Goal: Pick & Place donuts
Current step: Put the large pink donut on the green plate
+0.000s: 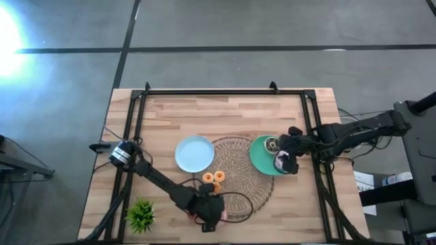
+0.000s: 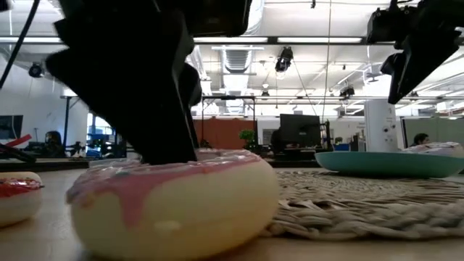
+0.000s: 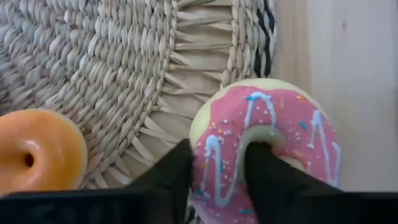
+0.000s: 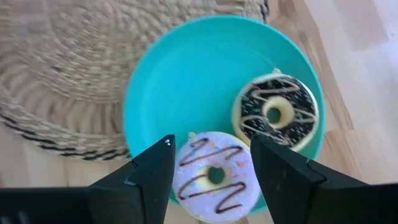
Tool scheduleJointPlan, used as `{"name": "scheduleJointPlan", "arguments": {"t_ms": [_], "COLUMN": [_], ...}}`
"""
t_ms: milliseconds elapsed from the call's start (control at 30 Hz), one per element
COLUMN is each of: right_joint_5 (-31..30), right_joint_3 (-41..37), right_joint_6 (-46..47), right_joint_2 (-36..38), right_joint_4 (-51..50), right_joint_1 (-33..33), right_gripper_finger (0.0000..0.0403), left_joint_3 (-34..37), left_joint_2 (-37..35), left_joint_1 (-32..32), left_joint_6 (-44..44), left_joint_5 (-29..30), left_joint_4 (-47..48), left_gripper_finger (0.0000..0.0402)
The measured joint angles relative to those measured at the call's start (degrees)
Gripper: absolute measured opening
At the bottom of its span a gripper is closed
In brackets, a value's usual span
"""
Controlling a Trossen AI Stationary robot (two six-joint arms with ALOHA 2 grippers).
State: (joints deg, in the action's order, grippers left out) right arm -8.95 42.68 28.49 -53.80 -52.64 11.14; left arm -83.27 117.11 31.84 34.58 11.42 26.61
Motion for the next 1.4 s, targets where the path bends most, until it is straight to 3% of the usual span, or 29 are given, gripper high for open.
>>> {"name": "scheduleJointPlan", "arguments": {"t_ms": [133, 300, 433, 600, 733, 833, 967, 1200, 1300, 1400], "right_joint_5": [-0.11, -2.89, -8.39, -14.43, -15.28, -13.81, -7.78, -0.88, 0.08, 1.61], "right_joint_3": [0.00, 0.00, 0.00, 0.00, -0.06, -0.24, -1.76, -6.99, -9.57, -11.39], "right_joint_6": [1.39, 4.82, 7.54, 11.63, 14.92, 16.60, 20.15, 31.95, 34.15, 35.59], "right_joint_2": [3.30, 8.61, 12.46, 15.13, 15.45, 15.45, 15.56, 17.69, 19.34, 20.13], "right_joint_4": [0.02, -1.82, -3.57, -3.89, -4.22, -4.64, -3.59, 13.65, 21.77, 22.80], "right_joint_1": [-0.01, 0.00, 0.00, -0.02, -0.04, -0.02, -0.04, -1.62, -2.88, -4.04], "right_gripper_finger": [0.0201, 0.0201, 0.0201, 0.0201, 0.0201, 0.0201, 0.0201, 0.0201, 0.0201, 0.0202], "left_joint_3": [-3.45, -5.92, -5.51, -8.56, -15.34, -20.34, -24.66, -26.75, -26.60, -26.38], "left_joint_2": [-2.04, -8.06, -9.55, -4.35, 0.36, 4.64, 7.70, 6.41, 6.50, 6.37], "left_joint_1": [-1.42, -5.52, -15.45, -29.44, -33.34, -34.50, -34.29, -32.25, -31.98, -31.98], "left_joint_6": [-3.28, -10.06, -18.96, -21.12, -23.59, -23.71, -25.80, -35.27, -36.08, -34.41], "left_joint_5": [-1.44, -3.52, -3.87, -9.30, -12.29, -15.65, -15.46, -1.67, -1.51, -1.46], "left_joint_4": [7.07, 10.76, 2.98, -5.75, -7.14, -5.57, -1.97, -5.02, -5.88, -6.60], "left_gripper_finger": [0.0017, 0.0008, 0.0003, 0.0002, 0.0002, 0.0001, 0.0001, 0.0001, 0.0001, 0.0001]}}
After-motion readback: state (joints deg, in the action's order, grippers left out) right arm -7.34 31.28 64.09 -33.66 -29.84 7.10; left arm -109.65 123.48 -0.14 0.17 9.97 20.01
